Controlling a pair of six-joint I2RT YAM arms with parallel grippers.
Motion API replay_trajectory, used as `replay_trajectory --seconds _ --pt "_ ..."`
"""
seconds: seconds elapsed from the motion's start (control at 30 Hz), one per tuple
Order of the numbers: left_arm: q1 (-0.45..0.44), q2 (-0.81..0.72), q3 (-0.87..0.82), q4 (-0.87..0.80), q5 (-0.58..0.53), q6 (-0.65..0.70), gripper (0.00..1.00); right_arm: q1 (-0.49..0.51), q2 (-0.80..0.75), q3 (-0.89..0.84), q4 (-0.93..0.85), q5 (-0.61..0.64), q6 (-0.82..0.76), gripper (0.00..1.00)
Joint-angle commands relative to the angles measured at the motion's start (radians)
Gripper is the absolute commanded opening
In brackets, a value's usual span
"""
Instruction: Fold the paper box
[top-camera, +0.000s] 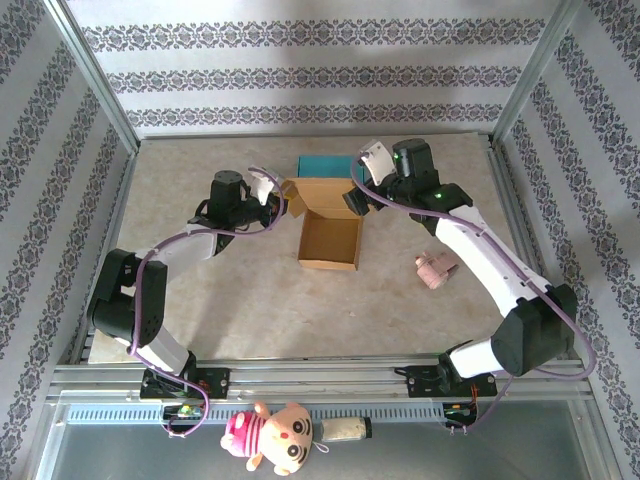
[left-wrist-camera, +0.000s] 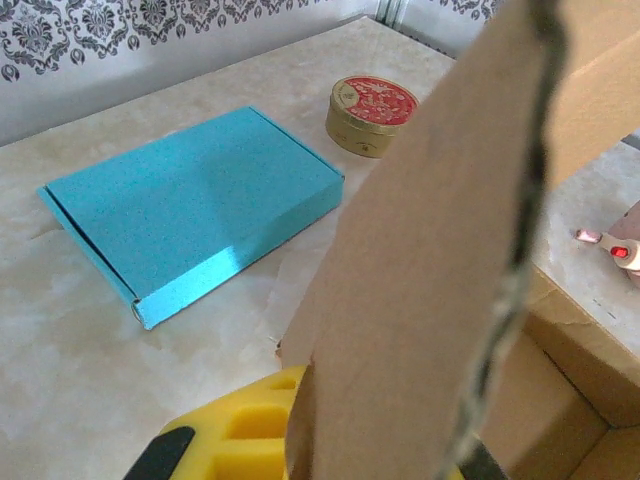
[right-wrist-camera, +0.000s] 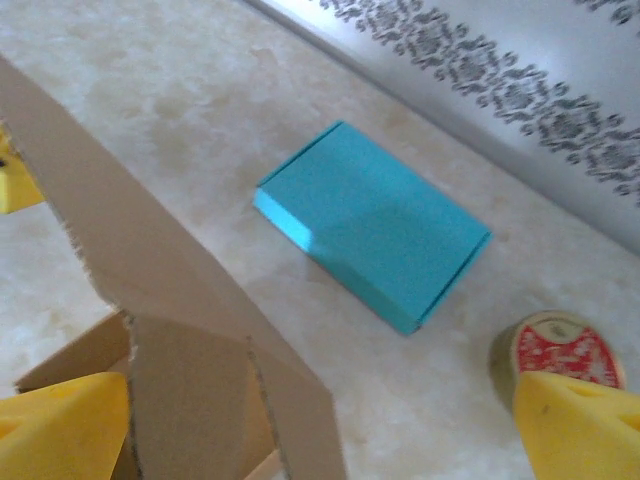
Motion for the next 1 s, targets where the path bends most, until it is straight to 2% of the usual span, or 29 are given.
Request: replay_trajectory --seconds 0.0,0.13,0.2,0.33,0.43,0.57,0.73,0.97 --pt "-0.005 -0.007 0.054 -0.075 0.014 0.021 0.0 -0.001 0.002 -0.037 -0.029 -0.079 0.05 0.98" --pt "-0.007 -0.014 0.075 -0.121 -0.01 0.008 0.0 -0.004 0.012 -0.07 -0.024 -0.005 0.01 0.93" --pt "-0.007 -0.02 0.089 -0.149 -0.017 0.006 0.0 -0.004 0.02 -0.076 -0.016 0.037 0.0 0.83" --pt "-0.01 -0.024 0.107 -0.176 -0.021 0.011 0.0 -0.002 0.042 -0.068 -0.005 0.066 0.017 0.56" --pt "-0.015 -0.026 0.123 -0.204 -0.032 0.021 0.0 0.004 0.063 -0.057 -0.005 0.056 0.035 0.45" --pt "-0.021 -0.027 0.14 -0.233 -0.068 0.018 0.0 0.006 0.098 -0.026 -0.019 0.079 0.101 0.42" --pt "-0.022 -0.027 0.155 -0.234 -0.135 -0.049 0.0 0.011 0.152 0.04 -0.074 0.113 0.227 0.39" --pt "-0.035 -0.024 0.172 -0.22 -0.182 -0.081 0.0 0.032 0.201 0.101 -0.087 0.14 0.331 0.23"
